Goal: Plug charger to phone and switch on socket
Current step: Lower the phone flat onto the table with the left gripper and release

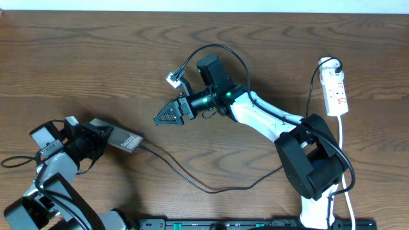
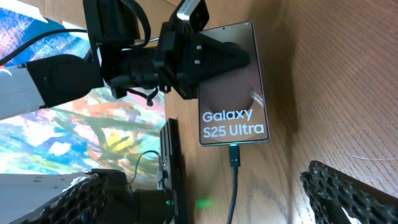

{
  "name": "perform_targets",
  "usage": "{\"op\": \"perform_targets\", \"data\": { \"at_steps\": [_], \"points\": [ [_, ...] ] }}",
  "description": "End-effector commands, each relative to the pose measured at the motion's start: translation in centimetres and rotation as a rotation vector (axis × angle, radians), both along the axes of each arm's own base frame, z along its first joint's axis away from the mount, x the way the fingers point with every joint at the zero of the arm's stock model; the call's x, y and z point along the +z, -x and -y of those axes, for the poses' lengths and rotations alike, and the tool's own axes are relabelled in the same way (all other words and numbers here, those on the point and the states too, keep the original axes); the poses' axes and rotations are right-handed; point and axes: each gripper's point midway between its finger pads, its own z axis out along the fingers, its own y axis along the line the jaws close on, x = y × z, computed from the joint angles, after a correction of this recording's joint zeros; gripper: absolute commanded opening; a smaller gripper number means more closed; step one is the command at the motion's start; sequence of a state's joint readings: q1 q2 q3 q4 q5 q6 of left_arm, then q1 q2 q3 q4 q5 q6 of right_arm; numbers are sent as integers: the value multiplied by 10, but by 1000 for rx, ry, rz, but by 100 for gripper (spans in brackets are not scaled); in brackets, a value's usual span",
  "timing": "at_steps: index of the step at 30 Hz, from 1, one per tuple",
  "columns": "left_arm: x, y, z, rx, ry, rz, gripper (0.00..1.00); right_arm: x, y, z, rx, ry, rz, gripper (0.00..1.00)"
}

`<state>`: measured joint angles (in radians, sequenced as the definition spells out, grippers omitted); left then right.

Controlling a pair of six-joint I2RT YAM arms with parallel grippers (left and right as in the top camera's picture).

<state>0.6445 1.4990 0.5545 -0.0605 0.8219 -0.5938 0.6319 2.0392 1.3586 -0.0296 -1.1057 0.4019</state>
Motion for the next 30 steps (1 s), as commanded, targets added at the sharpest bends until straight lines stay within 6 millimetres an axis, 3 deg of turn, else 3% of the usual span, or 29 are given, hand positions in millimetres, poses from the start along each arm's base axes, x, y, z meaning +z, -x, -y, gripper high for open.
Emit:
{"op": "perform_targets", "data": {
  "at_steps": [1,8,18,27,30],
  "points": [
    [-5,2,-10,18,-59,-32,8,10,-5,1,-1,-19,23,99],
    [-23,19,-17,66,-100,-159,7,8,-4,1,-4,-10,15,99],
    [-26,24,-14,65,-85,-180,8,8,-4,1,-6,-6,13,99],
    [-28,26,-12,63,-77,-193,17,8,-4,1,-6,-6,13,99],
    [-28,27,-12,63,-76,-194,30,8,-4,1,-6,-6,13,99]
  ]
}}
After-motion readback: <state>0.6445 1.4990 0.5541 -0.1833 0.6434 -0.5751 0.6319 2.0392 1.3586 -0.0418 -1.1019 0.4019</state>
